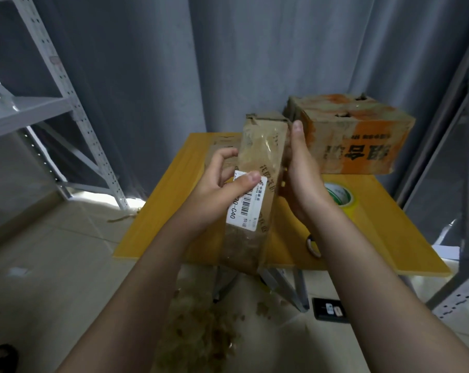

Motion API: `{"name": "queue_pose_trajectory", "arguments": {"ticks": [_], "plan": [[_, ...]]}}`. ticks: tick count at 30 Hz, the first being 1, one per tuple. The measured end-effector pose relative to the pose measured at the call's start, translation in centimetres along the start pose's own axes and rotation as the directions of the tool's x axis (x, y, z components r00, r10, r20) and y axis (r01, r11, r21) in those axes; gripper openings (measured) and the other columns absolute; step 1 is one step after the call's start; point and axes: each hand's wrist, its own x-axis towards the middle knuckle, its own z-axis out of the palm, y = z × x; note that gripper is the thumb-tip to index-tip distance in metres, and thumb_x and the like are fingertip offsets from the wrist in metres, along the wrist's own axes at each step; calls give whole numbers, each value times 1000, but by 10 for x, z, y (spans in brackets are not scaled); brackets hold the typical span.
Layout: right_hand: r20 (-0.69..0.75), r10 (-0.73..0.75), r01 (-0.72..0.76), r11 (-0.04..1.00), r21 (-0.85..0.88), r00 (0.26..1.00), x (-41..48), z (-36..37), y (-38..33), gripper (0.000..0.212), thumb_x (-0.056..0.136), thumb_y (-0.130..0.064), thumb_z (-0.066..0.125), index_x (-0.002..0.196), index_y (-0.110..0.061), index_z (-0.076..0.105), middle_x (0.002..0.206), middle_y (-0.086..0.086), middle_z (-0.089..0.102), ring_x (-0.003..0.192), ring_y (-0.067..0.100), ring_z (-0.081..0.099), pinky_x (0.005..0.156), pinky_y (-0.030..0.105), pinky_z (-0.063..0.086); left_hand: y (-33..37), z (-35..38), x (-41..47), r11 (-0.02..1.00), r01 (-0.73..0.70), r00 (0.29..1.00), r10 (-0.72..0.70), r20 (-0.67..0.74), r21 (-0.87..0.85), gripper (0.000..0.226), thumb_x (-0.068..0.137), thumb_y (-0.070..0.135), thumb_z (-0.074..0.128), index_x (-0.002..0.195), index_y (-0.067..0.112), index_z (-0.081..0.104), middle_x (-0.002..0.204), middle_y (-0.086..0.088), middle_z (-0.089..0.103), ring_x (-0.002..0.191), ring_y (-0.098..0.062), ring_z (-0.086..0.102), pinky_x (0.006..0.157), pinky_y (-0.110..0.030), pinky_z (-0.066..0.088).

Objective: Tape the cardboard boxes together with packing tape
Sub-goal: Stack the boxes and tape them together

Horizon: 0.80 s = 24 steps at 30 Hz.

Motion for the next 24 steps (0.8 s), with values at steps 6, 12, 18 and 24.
{"name": "queue_pose_trajectory", "arguments": {"ticks": [6, 12, 18, 24], "plan": [[-80, -135, 118, 975, -186, 988, 3, -7, -4, 59, 104, -64, 39, 129, -13, 58, 120, 0, 66, 110, 12, 63, 97, 33, 51, 0, 8, 1, 978, -187, 973, 198, -120, 95, 75, 82, 39, 81, 147, 25, 46, 130, 5, 63, 117, -8, 67, 95, -27, 57], [-114, -196, 174, 968, -182, 974, -1, -9, -16, 58, 102, -70, 33, 130, -22, 49, 108, -18, 58, 99, -5, 54, 78, 16, 37, 3, 26, -3, 930, -169, 969, 217, -116, 325, 105, 76, 36, 87, 161, 32, 26, 137, 23, 57, 123, 6, 58, 105, -30, 52], [-208, -226, 187, 963, -192, 952, -6, -9, -26, 60, 96, -80, 21, 122, -31, 44, 126, -10, 50, 109, 6, 47, 92, 33, 29, 14, 48, -9, 791, -196, 945, 309, -102, 579, 100, 71, 40, 88, 150, 31, 26, 129, 8, 63, 105, -15, 67, 84, -41, 58], [-293, -385, 279, 897, -344, 875, -14, -10, -20, 63, 94, -74, 13, 101, -30, 57, 91, -17, 61, 87, -13, 55, 71, 24, 36, 14, 47, -11, 786, -249, 932, 352, -80, 566, 91, 72, 42, 88, 140, 24, 30, 119, 8, 62, 96, -13, 68, 77, -41, 58]]}}
